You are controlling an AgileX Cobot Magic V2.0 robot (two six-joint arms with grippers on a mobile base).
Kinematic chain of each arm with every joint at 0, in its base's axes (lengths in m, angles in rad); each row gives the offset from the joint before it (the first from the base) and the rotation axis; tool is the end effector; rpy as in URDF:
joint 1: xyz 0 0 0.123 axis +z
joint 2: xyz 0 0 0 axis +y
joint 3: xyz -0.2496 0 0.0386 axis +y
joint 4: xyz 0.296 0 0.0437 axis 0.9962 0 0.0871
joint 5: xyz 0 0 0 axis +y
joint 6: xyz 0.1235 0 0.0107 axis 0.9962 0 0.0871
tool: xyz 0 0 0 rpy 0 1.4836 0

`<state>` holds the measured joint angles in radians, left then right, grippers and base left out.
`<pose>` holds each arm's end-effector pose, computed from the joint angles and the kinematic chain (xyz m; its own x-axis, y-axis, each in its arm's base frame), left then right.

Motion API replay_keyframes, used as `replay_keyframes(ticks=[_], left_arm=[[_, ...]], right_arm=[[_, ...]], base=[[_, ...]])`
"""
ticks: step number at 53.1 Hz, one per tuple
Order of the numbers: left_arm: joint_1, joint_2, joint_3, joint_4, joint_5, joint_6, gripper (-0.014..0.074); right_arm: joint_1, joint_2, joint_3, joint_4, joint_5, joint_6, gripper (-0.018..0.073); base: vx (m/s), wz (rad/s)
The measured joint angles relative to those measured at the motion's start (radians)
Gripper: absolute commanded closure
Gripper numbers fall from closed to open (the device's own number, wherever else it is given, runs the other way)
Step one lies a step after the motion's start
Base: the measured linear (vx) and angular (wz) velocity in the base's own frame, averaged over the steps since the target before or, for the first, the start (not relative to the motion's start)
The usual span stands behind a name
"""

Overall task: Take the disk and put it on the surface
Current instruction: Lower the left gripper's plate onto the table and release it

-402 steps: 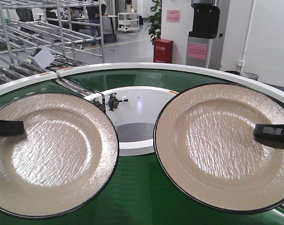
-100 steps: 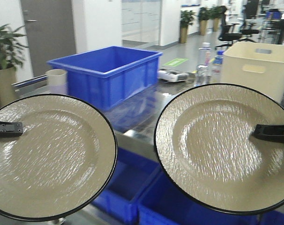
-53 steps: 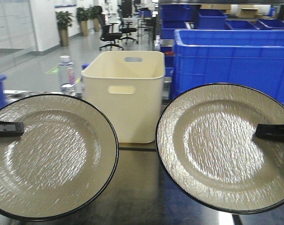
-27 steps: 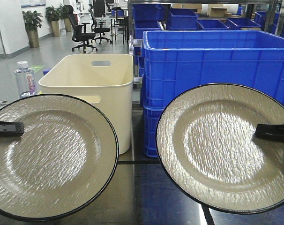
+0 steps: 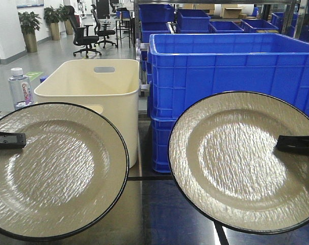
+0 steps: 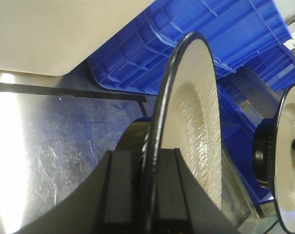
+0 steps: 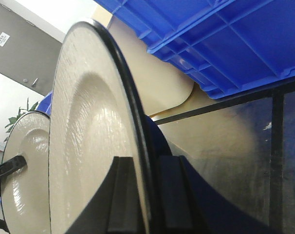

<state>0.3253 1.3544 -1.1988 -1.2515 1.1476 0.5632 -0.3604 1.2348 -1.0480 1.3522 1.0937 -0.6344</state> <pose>0.3485 0.0042 0.3335 -0.7169 -0.4129 -0.5618 0.2613 0.5879 -0.7655 0.3255 -0.0077 0.3299 -0.6455 0.4917 -0.5844 -0.2673 0.5713 0.7760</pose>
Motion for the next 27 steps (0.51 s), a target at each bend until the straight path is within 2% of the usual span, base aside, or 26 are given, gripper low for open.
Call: replay_keyframes(ticks=[17,27], left_arm=[[0.0,0.0,0.0,0.0,-0.002,0.0,0.0605],[0.0,0.0,0.0,-0.007,-0.014,0.005,0.0605]], right_arm=[[0.0,0.0,0.0,0.0,-0.001,0.0,0.0568],[0.0,0.0,0.0,0.003,-0.046,0.0,0.0568]], base=[[0.0,0.0],[0.0,0.0]])
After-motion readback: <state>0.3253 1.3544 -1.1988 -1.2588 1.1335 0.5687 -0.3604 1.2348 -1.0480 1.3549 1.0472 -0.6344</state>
